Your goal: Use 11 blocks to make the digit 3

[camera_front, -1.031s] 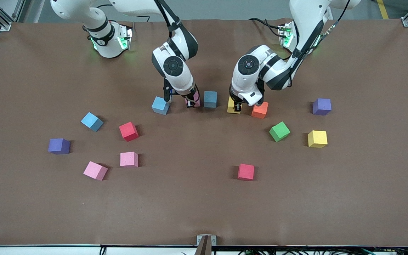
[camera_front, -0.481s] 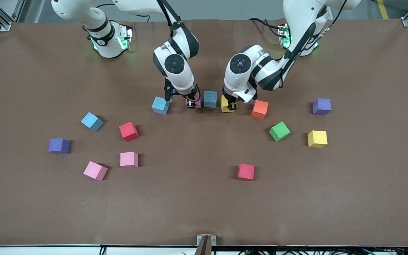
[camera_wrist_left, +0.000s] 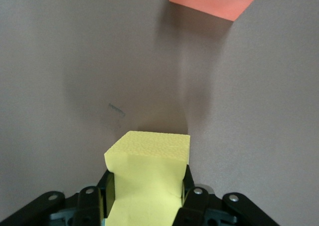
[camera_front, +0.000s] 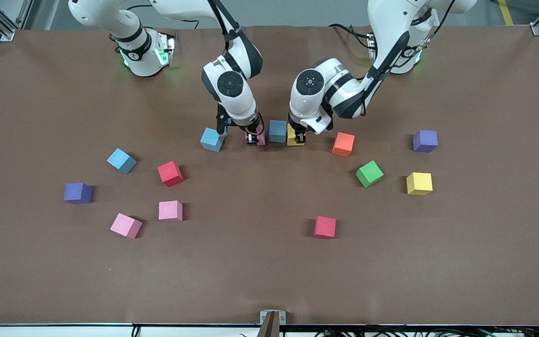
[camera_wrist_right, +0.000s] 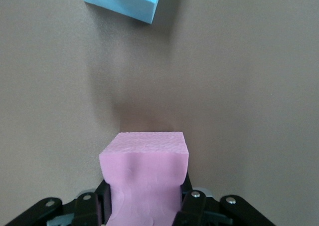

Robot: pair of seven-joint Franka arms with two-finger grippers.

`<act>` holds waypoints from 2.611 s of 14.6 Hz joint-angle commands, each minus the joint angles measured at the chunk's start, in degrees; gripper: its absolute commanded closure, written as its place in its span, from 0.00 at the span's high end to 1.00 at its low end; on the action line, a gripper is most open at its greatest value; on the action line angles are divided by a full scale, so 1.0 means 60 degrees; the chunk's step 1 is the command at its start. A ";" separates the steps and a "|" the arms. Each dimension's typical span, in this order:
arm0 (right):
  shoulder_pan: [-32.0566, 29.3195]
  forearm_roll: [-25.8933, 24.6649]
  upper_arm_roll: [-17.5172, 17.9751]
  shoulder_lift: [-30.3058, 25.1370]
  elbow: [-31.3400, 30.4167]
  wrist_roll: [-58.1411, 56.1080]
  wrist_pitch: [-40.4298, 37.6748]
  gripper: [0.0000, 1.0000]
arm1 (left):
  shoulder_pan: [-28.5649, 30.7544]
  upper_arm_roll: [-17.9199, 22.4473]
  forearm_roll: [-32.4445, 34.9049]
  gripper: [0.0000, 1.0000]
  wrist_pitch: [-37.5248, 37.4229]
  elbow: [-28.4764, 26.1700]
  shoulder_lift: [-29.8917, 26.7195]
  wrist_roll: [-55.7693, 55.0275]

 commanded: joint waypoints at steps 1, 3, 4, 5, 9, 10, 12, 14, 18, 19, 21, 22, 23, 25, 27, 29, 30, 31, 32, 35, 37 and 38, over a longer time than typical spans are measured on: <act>0.0265 -0.0074 -0.0159 -0.0051 -0.0115 0.0383 0.0102 0.00 | -0.0057 -0.0004 0.0102 0.32 0.0035 0.0204 0.0228 -0.0041; 0.0382 -0.0074 -0.0174 -0.0036 -0.0115 0.0384 0.0087 0.00 | -0.0057 -0.0004 0.0117 0.32 0.0035 0.0204 0.0243 -0.0026; 0.0426 -0.0088 -0.0203 -0.0051 -0.0100 0.0398 0.0073 0.00 | -0.0057 -0.0004 0.0117 0.32 0.0035 0.0218 0.0272 -0.0026; 0.0499 -0.0175 -0.0261 -0.0051 -0.0115 0.0413 0.0044 0.00 | -0.0071 -0.0004 0.0117 0.32 0.0035 0.0218 0.0272 -0.0026; 0.0632 -0.1169 -0.0335 -0.0036 -0.0100 0.1434 -0.0015 0.00 | -0.0189 -0.0004 0.0117 0.32 0.0035 0.0218 0.0272 -0.0041; 0.0646 -0.1564 -0.0335 -0.0036 -0.0100 0.1786 -0.0015 0.00 | -0.0189 -0.0004 0.0117 0.32 0.0035 0.0233 0.0272 -0.0041; 0.0646 -0.1904 -0.0335 -0.0007 -0.0086 0.2228 -0.0015 0.00 | -0.0189 -0.0004 0.0117 0.32 0.0035 0.0277 0.0302 -0.0041; 0.0647 -0.1905 -0.0320 0.0008 -0.0013 0.2244 -0.0030 0.00 | -0.0189 -0.0004 0.0117 0.32 0.0035 0.0291 0.0331 -0.0041; 0.0661 -0.1963 -0.0320 0.0008 0.0061 0.2142 -0.0045 0.00 | -0.0203 -0.0004 0.0117 0.32 0.0035 0.0350 0.0360 -0.0041; 0.0661 -0.1963 -0.0306 0.0008 0.0133 0.2156 -0.0074 0.00 | -0.0203 -0.0004 0.0117 0.33 0.0035 0.0350 0.0360 -0.0041; 0.0661 -0.1949 -0.0305 0.0022 0.0280 0.2185 -0.0351 0.00 | -0.0203 -0.0004 0.0117 0.32 0.0035 0.0350 0.0360 -0.0041; 0.0661 -0.1934 -0.0305 0.0037 0.0295 0.2214 -0.0381 0.00 | -0.0247 -0.0004 0.0117 0.33 0.0035 0.0350 0.0360 -0.0041; 0.0661 -0.1934 -0.0305 0.0110 0.0310 0.2229 -0.0381 0.00 | -0.0247 -0.0004 0.0117 0.33 0.0035 0.0350 0.0360 -0.0041; 0.0661 -0.1905 -0.0305 0.0198 0.0310 0.2229 -0.0381 0.00 | -0.0247 -0.0004 0.0117 0.33 0.0035 0.0350 0.0360 -0.0056; 0.0661 -0.1875 -0.0305 0.0198 0.0324 0.2229 -0.0381 0.00 | -0.0247 -0.0004 0.0117 0.33 0.0035 0.0350 0.0360 -0.0070; 0.0661 -0.1861 -0.0305 0.0213 0.0324 0.2287 -0.0381 0.00 | -0.0247 -0.0004 0.0117 0.33 0.0035 0.0350 0.0360 -0.0070; 0.0661 -0.1861 -0.0305 0.0213 0.0324 0.2346 -0.0396 0.00 | -0.0247 -0.0004 0.0117 0.33 0.0035 0.0350 0.0360 -0.0070; 0.0661 -0.1861 -0.0291 0.0213 0.0324 0.2390 -0.0396 0.00 | -0.0247 -0.0004 0.0117 0.33 0.0035 0.0365 0.0360 -0.0070; 0.0661 -0.1846 -0.0291 0.0213 0.0324 0.2419 -0.0396 0.00 | -0.0233 -0.0004 0.0117 0.33 0.0035 0.0365 0.0360 -0.0085; 0.0676 -0.1846 -0.0291 0.0213 0.0324 0.2464 -0.0571 0.00 | -0.0233 -0.0004 0.0102 0.33 0.0035 0.0438 0.0360 -0.0100; 0.0734 -0.1846 -0.0276 0.0198 0.0324 0.2478 -0.0587 0.00 | -0.0233 -0.0004 0.0102 0.33 0.0035 0.0453 0.0360 -0.0114; 0.0734 -0.1832 -0.0276 0.0198 0.0324 0.2580 -0.0587 0.00 | -0.0233 -0.0004 0.0102 0.33 0.0035 0.0453 0.0360 -0.0114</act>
